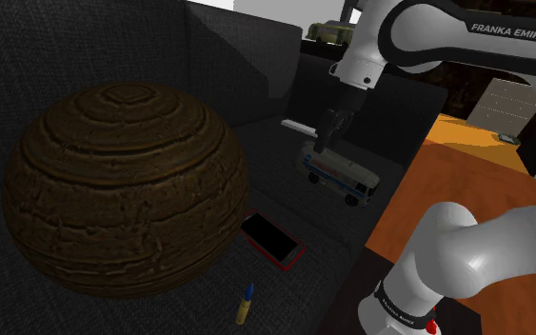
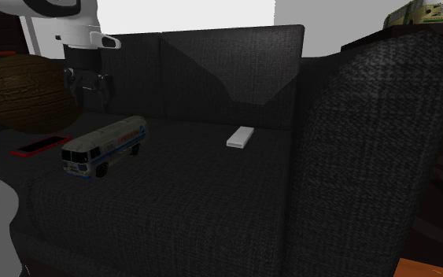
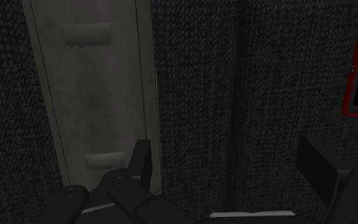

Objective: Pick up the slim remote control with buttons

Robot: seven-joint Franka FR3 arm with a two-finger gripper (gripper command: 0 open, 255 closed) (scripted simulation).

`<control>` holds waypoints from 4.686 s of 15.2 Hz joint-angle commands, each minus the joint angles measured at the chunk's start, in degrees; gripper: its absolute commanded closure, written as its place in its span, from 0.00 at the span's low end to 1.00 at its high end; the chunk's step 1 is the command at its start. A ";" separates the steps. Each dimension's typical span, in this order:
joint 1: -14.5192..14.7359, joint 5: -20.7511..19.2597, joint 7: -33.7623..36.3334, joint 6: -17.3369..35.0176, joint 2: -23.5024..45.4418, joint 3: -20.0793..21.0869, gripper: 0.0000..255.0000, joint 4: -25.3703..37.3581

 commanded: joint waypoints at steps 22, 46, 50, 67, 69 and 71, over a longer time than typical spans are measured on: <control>-4.51 -3.64 -23.65 6.36 39.44 -18.33 0.00 27.99; -15.74 7.24 -37.81 2.11 75.60 -21.88 0.00 63.71; -15.77 7.25 -37.80 2.02 75.66 -21.87 1.00 63.85; -17.37 7.46 -37.34 -7.03 76.65 -21.95 1.00 74.03; -17.84 7.63 -37.26 -8.91 77.16 -21.91 1.00 76.45; -18.39 7.86 -37.17 -10.89 77.82 -21.85 1.00 79.12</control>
